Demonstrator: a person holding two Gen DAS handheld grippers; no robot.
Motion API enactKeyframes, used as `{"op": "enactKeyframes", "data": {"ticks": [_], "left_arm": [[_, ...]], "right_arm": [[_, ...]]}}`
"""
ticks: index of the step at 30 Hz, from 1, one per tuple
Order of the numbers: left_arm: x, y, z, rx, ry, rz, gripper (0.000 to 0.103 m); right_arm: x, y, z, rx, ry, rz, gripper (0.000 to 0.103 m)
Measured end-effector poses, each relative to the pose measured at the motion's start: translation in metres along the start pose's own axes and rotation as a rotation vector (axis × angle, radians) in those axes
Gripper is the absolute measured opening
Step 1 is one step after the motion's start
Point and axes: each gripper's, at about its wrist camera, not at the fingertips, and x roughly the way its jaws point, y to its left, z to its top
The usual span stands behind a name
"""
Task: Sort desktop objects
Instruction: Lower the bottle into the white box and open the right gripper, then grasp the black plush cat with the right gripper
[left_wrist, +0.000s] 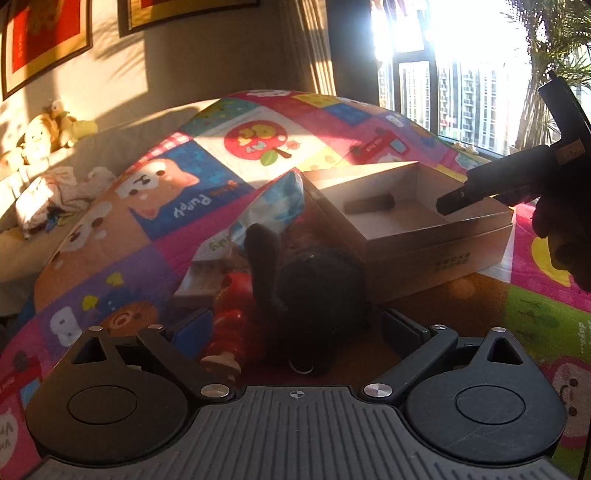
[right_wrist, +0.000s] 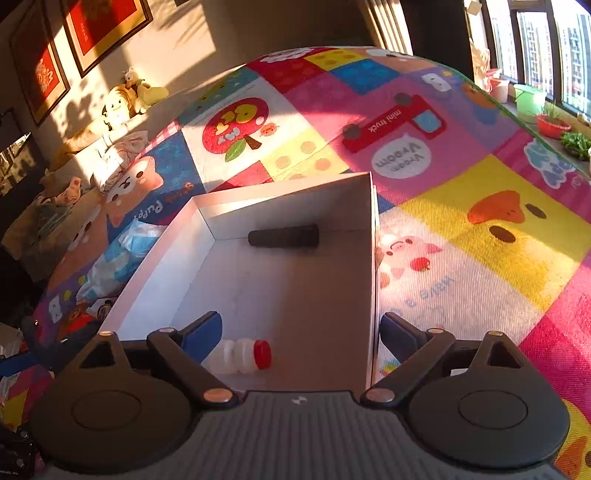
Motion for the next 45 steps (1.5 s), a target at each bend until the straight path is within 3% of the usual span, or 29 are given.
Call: {"op": "enactKeyframes", "data": {"ticks": [4,7,10,15,18,21,22,24,28,31,34,37,39,42,45], "left_arm": [[0.011,-0.002,0.001,-0.008,0.007,0.001,0.1],[0.005,0.003,-0.004,0.017,0.008,0.019,0.1],[-0.006,0.021,-0.013,0.014,0.019,0.112,0.1],[-0.026,0.064,-0.03,-0.097,0.054,0.201,0.101],[-0.033,0.079,-0.041,-0.118,0.08,0.251,0.101],[-0.04,0.089,-0.045,-0.15,0.087,0.273,0.101],[-0.042,0.091,-0.045,-0.16,0.083,0.274,0.101],[-0.045,0.093,-0.044,-0.169,0.071,0.268,0.101],[-0.043,0.089,-0.04,-0.167,0.066,0.235,0.102],[-0.036,0.081,-0.037,-0.158,0.058,0.169,0.102],[-0.025,0.066,-0.031,-0.133,0.046,0.093,0.102],[-0.006,0.05,-0.024,-0.085,0.05,0.066,0.102],[0.008,0.04,-0.019,-0.066,0.055,0.067,0.102],[0.026,0.029,-0.011,-0.049,0.048,0.074,0.102],[0.031,0.022,-0.004,-0.061,0.029,-0.001,0.102]], "right_arm": [[-0.033,0.029,-0.004,-0.13,-0.129,-0.089,0.094],[-0.062,0.062,-0.014,-0.284,-0.194,-0.049,0.094],[-0.074,0.103,-0.029,-0.422,-0.21,0.046,0.098],[-0.051,0.183,-0.062,-0.721,-0.214,0.152,0.101],[-0.02,0.217,-0.072,-0.83,-0.193,0.145,0.101],[0.016,0.233,-0.073,-0.864,-0.139,0.076,0.101],[0.025,0.235,-0.073,-0.87,-0.115,0.059,0.098],[0.031,0.235,-0.075,-0.872,-0.067,0.055,0.081],[-0.013,0.216,-0.067,-0.758,-0.07,0.155,0.08],[-0.066,0.187,-0.054,-0.651,-0.077,0.208,0.08],[-0.112,0.156,-0.051,-0.612,-0.122,0.152,0.08],[-0.134,0.135,-0.07,-0.659,-0.174,0.004,0.08],[-0.132,0.124,-0.086,-0.675,-0.16,-0.061,0.08],[-0.116,0.11,-0.108,-0.651,-0.11,-0.085,0.08],[-0.1,0.099,-0.12,-0.576,-0.055,-0.07,0.081]]}}
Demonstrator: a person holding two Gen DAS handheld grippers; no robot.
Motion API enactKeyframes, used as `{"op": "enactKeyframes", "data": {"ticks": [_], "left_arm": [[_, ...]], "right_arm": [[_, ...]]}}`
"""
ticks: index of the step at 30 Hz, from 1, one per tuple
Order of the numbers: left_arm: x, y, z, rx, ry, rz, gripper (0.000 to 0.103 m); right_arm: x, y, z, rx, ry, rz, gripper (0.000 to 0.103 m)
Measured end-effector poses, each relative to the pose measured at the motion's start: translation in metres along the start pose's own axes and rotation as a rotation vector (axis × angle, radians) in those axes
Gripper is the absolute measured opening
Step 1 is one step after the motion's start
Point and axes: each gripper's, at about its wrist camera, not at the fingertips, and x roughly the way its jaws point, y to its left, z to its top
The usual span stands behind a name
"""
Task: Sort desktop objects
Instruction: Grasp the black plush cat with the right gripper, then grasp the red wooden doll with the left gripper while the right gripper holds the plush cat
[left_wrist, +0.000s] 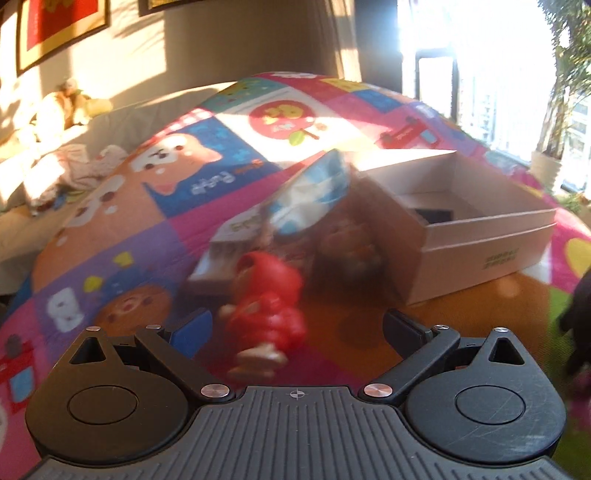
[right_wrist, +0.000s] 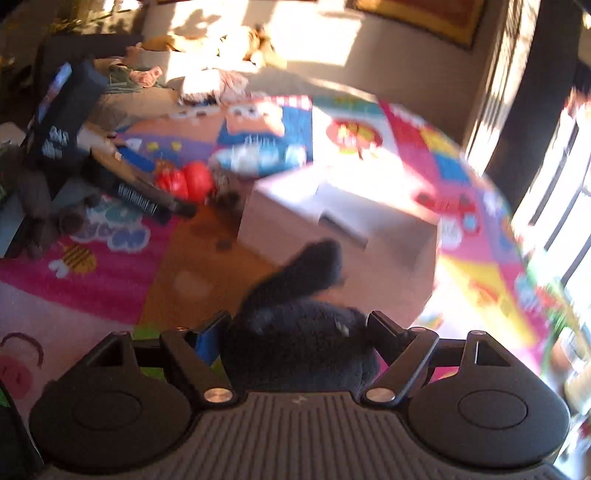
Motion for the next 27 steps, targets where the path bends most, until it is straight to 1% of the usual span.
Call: {"op": "enactKeyframes", "data": {"ticks": [2,3,6,7,8,9,12,15,17,18,20,23,26,27], "left_arm": [[-0.002,-0.008,0.002,0.016,-0.012,-0.052,0.102],[-0.006,-0.014,0.001,0.042,-0.022,-0.095,0.102],[-0.024,-0.031,-0.001,0.119,-0.051,-0.259,0.102],[-0.031,-0.035,-0.003,0.141,-0.068,-0.281,0.102],[-0.035,-0.038,-0.004,0.162,-0.088,-0.281,0.102],[-0.038,-0.038,-0.004,0.177,-0.102,-0.262,0.102],[-0.031,-0.029,-0.002,0.171,-0.096,-0.138,0.102],[-0.011,-0.007,0.005,0.106,-0.036,-0.05,0.102],[-0.001,0.004,0.008,0.042,0.013,-0.042,0.102],[0.004,0.008,0.008,0.014,0.041,-0.058,0.102],[0.009,0.007,0.006,-0.026,0.077,-0.114,0.103],[0.009,-0.009,0.002,-0.026,0.088,-0.214,0.103],[-0.005,-0.027,-0.001,-0.014,0.097,-0.4,0.103],[-0.013,-0.034,-0.003,0.017,0.086,-0.435,0.103]], "right_arm": [[0.001,-0.005,-0.005,0.059,-0.005,0.023,0.087],[0.0,-0.01,-0.008,0.091,-0.017,0.032,0.088],[-0.006,-0.028,-0.01,0.201,-0.057,0.03,0.098],[-0.009,-0.034,-0.014,0.242,-0.068,0.028,0.101],[-0.011,-0.039,-0.017,0.275,-0.07,0.028,0.103],[-0.012,-0.045,-0.02,0.308,-0.068,0.029,0.103],[-0.017,-0.052,-0.031,0.374,-0.073,0.041,0.103],[-0.02,-0.048,-0.039,0.369,-0.078,0.069,0.103],[-0.019,-0.044,-0.043,0.358,-0.073,0.097,0.103],[-0.015,-0.043,-0.043,0.354,-0.059,0.112,0.103],[-0.009,-0.041,-0.046,0.355,-0.033,0.12,0.103],[-0.007,-0.043,-0.05,0.382,-0.018,0.133,0.103],[-0.003,-0.045,-0.052,0.392,-0.001,0.155,0.103],[-0.002,-0.044,-0.053,0.391,0.008,0.161,0.103]]}}
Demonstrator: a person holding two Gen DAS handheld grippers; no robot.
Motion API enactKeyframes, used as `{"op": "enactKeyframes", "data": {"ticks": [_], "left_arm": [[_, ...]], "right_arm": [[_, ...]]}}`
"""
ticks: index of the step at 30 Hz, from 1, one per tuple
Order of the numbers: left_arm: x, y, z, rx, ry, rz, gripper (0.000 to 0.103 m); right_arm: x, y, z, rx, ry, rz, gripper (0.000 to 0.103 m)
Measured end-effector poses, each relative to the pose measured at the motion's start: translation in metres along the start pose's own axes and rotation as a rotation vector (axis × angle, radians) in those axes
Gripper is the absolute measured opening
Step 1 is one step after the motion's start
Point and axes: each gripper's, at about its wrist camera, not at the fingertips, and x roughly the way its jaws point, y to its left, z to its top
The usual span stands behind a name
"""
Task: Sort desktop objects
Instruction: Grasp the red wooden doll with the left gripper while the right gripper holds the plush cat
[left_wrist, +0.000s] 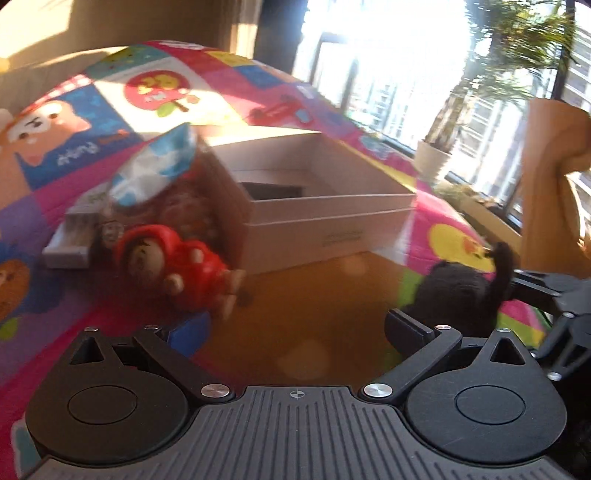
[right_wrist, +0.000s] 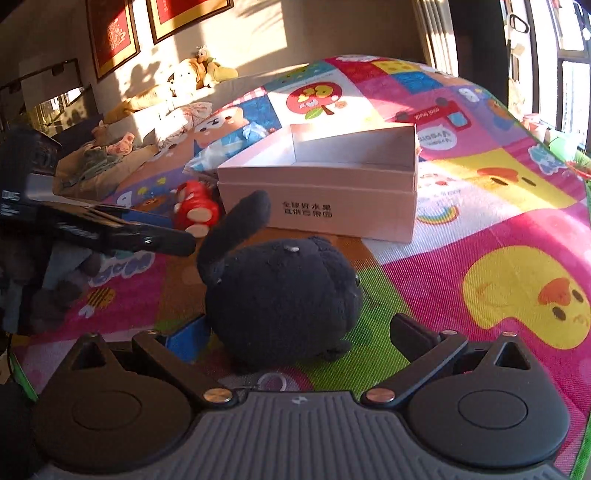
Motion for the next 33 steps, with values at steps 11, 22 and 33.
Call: {"op": "enactKeyframes", "data": {"ticks": [11,22,33], "left_arm": [[0.016,0.019,0.01,0.236,-0.033,0.406,0.103],[0.046,0.053,0.024,0.019,-0.011,0.315,0.099],[-0.027,0.006,-0.012,-0.012,-0.008,0.311,0.099]], "right_arm": [[0.009,0.005,-0.001,-0.018,0.058,0.017,0.103],[0.01,0.005,-0.001,-0.025,0.067,0.017,0.103],[0.011,0.012,-0.002,-0.075,0.077,-0.008,0.103]]}}
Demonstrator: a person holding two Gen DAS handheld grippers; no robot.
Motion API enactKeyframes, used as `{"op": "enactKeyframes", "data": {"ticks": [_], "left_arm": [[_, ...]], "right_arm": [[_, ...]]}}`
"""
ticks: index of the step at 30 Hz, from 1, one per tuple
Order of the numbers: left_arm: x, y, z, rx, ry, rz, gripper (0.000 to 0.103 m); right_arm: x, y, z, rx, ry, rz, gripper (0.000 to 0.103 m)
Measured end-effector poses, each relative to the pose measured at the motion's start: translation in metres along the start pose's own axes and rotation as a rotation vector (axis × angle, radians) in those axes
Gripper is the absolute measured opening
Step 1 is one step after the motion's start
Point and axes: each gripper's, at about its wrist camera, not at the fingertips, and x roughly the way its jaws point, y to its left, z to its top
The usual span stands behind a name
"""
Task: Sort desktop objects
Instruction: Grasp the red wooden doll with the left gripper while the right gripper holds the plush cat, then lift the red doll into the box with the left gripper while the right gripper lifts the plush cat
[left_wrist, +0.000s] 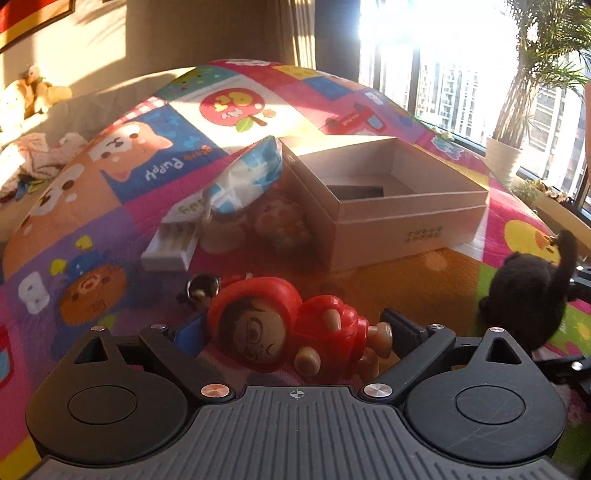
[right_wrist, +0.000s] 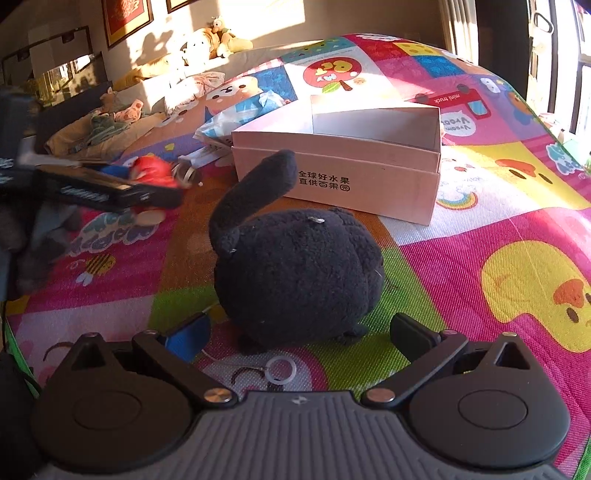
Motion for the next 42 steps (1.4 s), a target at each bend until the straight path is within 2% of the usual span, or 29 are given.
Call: {"op": "enactKeyframes", "data": {"ticks": [5,10,13,17,23,26,27,28,29,32,38,42], "left_arm": [[-0.015,-0.008,-0.031,-0.026,0.053,0.005,0.099],[-0.026,-0.008,-0.04,-0.025,0.057,-0.038,0.101],[-0.03,-0.013,-0.041,0.011,0.051,-0.068,0.101],[-0.029,-0.024,-0.041,0.073,0.049,-0.072,0.102],[-0.035,-0.039,-0.046,0.148,0.058,-0.144,0.102],[-0.038,-0.043,-0.048,0.156,0.052,-0.129,0.102],[-0.039,-0.043,-0.048,0.147,0.049,-0.121,0.103],[-0.04,-0.042,-0.047,0.137,0.047,-0.113,0.103],[-0.04,-0.042,-0.047,0.126,0.043,-0.102,0.103],[-0.038,-0.043,-0.043,0.111,0.039,-0.068,0.103],[-0.022,-0.06,-0.04,0.156,0.05,-0.023,0.103],[-0.014,-0.063,-0.04,0.126,0.071,0.003,0.103]], "right_arm": [[0.0,0.01,0.0,-0.049,-0.006,-0.042,0.103],[-0.008,0.015,0.002,-0.094,-0.068,-0.081,0.103],[-0.01,0.015,0.006,-0.103,-0.077,-0.09,0.103],[-0.012,0.017,0.009,-0.105,-0.077,-0.086,0.103],[-0.009,0.017,0.015,-0.104,-0.084,-0.079,0.103],[-0.002,0.015,0.019,-0.098,-0.083,-0.093,0.103],[0.0,0.014,0.021,-0.098,-0.072,-0.091,0.1],[0.002,0.014,0.022,-0.099,-0.057,-0.087,0.089],[0.004,0.014,0.023,-0.099,-0.039,-0.08,0.088],[-0.003,0.018,0.023,-0.105,-0.045,-0.076,0.088],[-0.024,0.028,0.018,-0.146,-0.053,-0.028,0.088],[-0.038,0.031,0.018,-0.168,-0.071,-0.033,0.088]]}}
